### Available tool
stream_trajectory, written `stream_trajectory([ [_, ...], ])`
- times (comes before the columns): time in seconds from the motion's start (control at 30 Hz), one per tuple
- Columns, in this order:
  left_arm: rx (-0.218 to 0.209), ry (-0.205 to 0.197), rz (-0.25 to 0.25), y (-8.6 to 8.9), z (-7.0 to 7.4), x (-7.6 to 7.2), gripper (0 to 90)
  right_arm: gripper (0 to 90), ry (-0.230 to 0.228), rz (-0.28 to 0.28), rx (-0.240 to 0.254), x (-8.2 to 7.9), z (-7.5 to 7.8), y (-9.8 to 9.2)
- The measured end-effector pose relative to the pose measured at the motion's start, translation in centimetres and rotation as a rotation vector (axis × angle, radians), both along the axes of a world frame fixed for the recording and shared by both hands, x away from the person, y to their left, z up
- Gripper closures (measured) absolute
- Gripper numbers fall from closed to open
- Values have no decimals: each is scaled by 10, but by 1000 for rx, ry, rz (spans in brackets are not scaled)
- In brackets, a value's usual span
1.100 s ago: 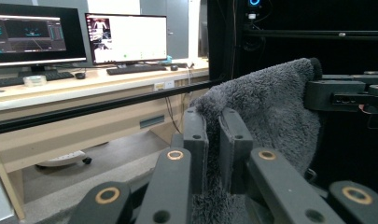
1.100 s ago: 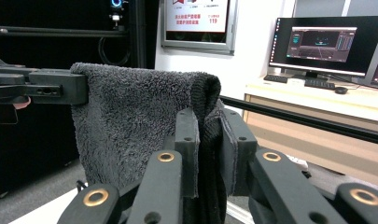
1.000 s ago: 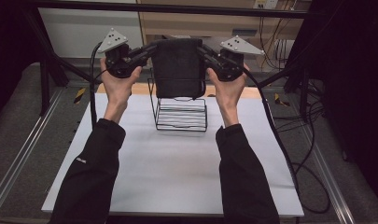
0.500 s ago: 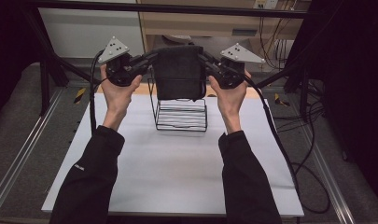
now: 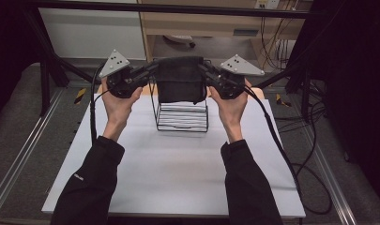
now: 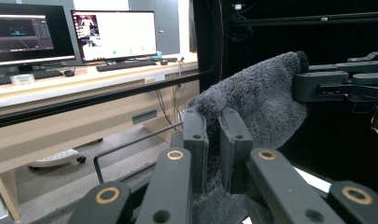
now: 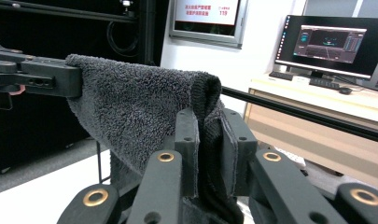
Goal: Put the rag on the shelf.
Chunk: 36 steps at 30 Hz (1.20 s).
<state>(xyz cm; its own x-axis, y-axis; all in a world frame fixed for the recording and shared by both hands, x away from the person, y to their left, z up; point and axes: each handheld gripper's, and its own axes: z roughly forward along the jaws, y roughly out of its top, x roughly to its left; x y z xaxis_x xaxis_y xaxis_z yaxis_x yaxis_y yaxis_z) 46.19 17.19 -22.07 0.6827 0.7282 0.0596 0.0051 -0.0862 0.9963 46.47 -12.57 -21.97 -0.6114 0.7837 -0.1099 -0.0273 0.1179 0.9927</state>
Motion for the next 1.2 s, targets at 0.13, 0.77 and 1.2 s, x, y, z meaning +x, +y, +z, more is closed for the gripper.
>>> stream_trajectory([
  [0.13,7,-8,-2,-1,-7,-5,823,787,-5,8,-5,-5,-7,-1],
  [0.77,56,94,-7,1,-35,-20,781,732,83,26,-50,-20,-30,-3],
  [1.2,141,208,4,2,-46,-24,682,556,216,6,-128,-32,-40,-6],
])
